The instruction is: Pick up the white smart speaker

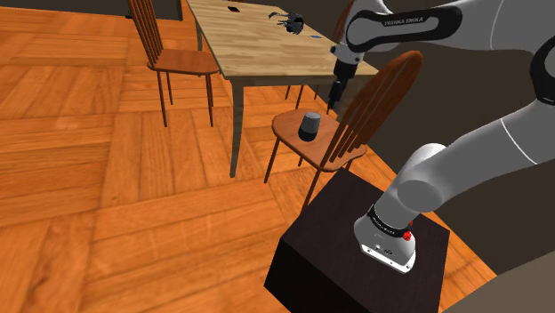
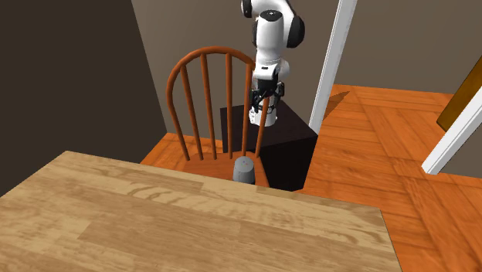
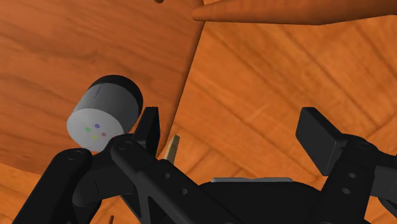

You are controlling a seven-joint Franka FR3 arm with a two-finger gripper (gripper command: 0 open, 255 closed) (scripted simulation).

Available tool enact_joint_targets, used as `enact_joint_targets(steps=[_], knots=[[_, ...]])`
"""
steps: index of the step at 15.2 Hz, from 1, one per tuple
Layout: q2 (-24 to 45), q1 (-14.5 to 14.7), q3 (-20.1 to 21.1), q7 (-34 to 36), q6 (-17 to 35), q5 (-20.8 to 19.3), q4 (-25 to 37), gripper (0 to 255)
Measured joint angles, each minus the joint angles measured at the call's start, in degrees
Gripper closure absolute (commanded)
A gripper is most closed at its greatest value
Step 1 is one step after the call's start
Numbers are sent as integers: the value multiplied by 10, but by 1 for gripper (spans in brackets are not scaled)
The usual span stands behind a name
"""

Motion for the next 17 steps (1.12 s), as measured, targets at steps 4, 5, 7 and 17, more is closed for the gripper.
enact_joint_targets(steps=[4, 5, 7, 17], knots=[[73, 2, -41, -57, 60, 14, 16, 0], [97, 4, -51, -73, 71, 23, 29, 0], [138, 4, -69, -107, 96, 39, 43, 0], [357, -23, -106, -276, 159, 177, 168, 0]])
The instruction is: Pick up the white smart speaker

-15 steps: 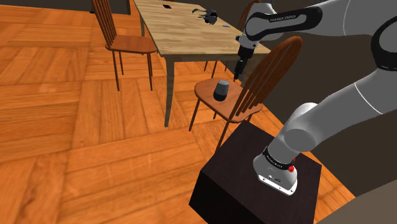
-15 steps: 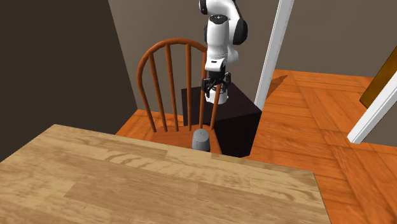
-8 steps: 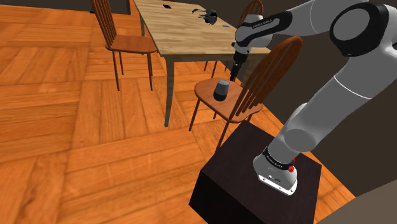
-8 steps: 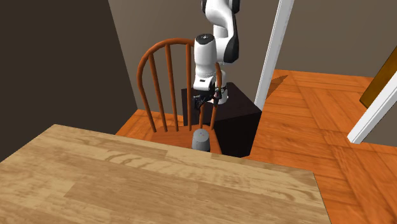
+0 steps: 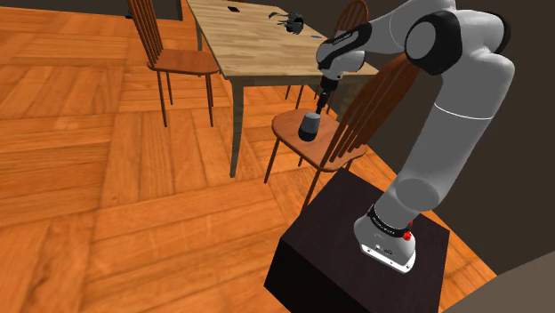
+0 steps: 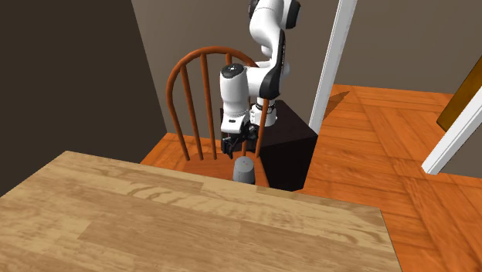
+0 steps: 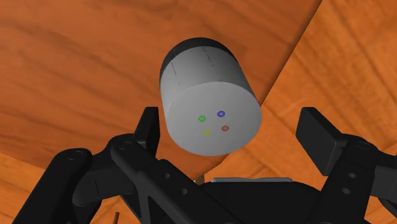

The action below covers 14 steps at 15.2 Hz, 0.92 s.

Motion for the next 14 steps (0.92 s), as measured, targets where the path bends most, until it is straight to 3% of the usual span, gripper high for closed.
enact_joint_targets(steps=[7, 8, 14], knots=[[39, -9, 8, -25, 45, 30, -14, 0], [40, -9, 9, -26, 47, 31, -15, 255], [40, -10, 9, -27, 49, 33, -15, 255]])
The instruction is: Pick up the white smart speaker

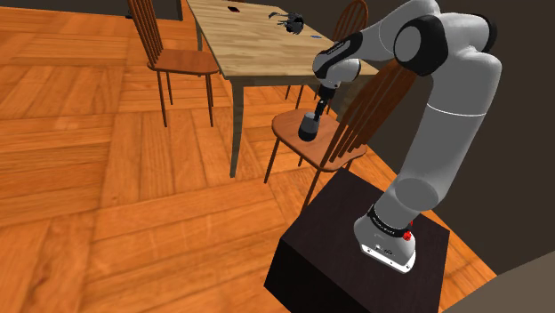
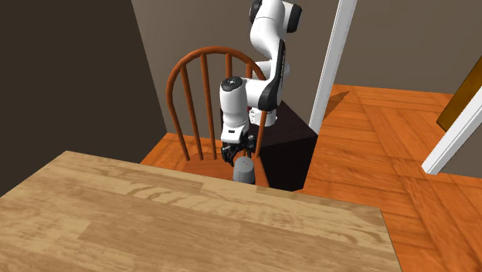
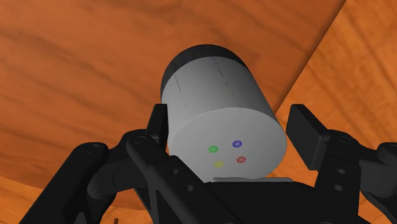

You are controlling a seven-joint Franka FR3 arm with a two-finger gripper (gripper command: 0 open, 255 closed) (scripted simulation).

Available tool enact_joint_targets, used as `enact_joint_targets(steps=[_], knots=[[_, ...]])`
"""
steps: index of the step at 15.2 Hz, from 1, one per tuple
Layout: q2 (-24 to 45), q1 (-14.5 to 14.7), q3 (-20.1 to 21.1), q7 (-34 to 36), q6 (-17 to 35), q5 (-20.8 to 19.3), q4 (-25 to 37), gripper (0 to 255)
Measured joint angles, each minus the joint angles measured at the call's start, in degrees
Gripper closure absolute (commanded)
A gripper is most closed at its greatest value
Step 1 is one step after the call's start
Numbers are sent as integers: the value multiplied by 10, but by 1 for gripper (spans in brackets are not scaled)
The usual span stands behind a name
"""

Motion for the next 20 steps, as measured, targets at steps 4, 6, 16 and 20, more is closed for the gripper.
enact_joint_targets(steps=[4, 6, 16, 20], knots=[[0, 0, 0, 0, 0, 0, 0, 255], [-6, 1, -2, 4, -8, -6, 2, 255], [-50, 10, -11, 31, -71, -40, 29, 255], [-67, 12, -14, 39, -95, -52, 40, 255]])
